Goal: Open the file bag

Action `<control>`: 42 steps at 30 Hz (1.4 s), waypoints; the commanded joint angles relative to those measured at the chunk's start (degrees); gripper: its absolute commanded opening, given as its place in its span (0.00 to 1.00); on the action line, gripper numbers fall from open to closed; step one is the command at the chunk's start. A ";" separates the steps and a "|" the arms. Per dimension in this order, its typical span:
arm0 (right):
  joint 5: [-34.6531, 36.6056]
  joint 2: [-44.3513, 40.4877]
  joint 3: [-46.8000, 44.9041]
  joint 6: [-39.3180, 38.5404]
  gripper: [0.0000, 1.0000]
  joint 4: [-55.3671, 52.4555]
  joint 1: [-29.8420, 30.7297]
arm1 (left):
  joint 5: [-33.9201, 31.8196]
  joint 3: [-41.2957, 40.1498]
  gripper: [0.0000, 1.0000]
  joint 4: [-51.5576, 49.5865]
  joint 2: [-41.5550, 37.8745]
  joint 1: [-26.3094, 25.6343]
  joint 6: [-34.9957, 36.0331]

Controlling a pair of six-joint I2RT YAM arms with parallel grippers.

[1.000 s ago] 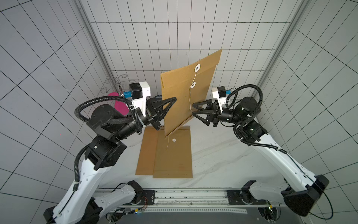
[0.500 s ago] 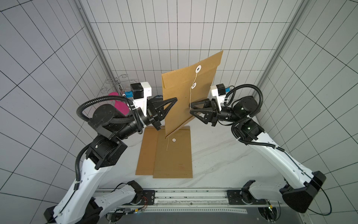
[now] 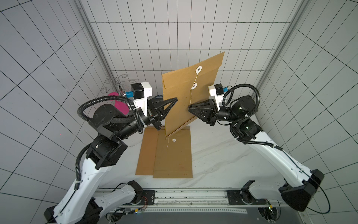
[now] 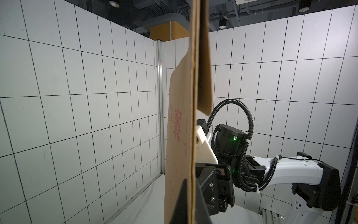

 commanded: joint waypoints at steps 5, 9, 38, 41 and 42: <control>-0.09 -0.12 2.45 -0.45 0.04 0.27 0.62 | -0.29 -0.43 0.00 1.55 -0.39 -0.22 0.16; 0.64 -0.90 2.32 -1.82 0.00 -1.92 0.64 | -1.35 -0.47 0.00 1.16 -0.53 -0.22 0.50; 8.37 -0.30 9.67 -12.99 0.00 -24.59 0.63 | -17.47 -1.67 0.00 -11.45 3.15 -0.36 8.37; 8.53 -0.28 10.69 -13.73 0.00 -25.95 0.62 | -16.11 -2.62 0.00 -11.27 2.96 -0.36 8.43; 8.60 -0.14 11.06 -13.93 0.00 -26.40 0.67 | -15.46 -2.79 0.00 -11.35 2.98 -0.44 8.45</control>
